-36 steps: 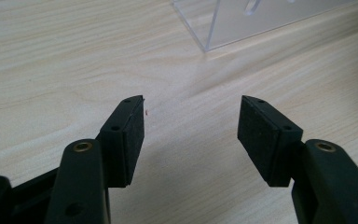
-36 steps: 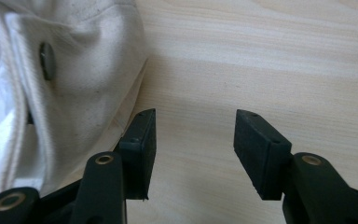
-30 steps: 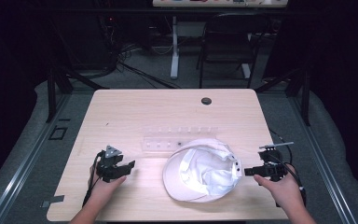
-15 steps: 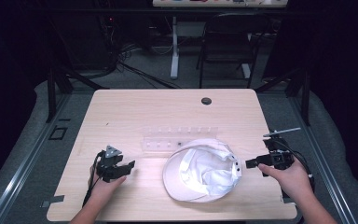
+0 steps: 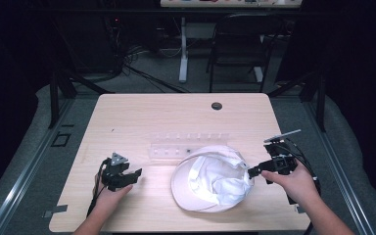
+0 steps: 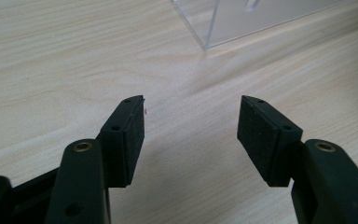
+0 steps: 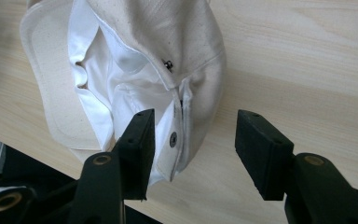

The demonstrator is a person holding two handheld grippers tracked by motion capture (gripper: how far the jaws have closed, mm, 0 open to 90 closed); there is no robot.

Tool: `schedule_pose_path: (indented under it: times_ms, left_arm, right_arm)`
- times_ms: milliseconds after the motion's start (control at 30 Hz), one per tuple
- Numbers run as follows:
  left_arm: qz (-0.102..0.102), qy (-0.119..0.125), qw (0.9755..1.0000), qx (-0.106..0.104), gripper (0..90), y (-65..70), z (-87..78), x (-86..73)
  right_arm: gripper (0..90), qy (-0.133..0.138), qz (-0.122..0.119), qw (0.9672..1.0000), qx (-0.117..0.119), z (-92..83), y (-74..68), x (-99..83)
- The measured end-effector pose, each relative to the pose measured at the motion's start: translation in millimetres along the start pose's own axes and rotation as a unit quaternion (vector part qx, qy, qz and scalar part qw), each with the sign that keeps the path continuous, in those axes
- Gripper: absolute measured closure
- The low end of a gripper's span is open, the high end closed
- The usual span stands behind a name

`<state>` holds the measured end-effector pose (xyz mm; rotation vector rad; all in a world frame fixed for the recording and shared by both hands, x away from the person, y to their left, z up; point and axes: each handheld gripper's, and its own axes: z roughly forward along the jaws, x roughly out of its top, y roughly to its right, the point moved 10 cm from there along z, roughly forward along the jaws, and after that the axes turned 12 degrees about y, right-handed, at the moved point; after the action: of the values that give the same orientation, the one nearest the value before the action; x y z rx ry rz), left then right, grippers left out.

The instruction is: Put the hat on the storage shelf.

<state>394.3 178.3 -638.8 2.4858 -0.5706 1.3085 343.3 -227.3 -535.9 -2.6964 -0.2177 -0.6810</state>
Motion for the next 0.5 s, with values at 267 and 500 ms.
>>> schedule_pose_path:
  times_ms: [267, 500]
  left_arm:
    - [0.001, -0.001, 1.0000, 0.000, 42.0, 0.1, 0.4, -0.3]
    - [0.001, -0.001, 1.0000, 0.000, 42.0, 0.1, 0.3, -0.2]
  right_arm:
    - [50.3, 0.000, -0.019, 0.9998, -0.008, 15.9, -5.0, 4.1]
    - [54.3, -0.008, -0.021, 0.9996, -0.017, 29.3, -9.6, 4.0]
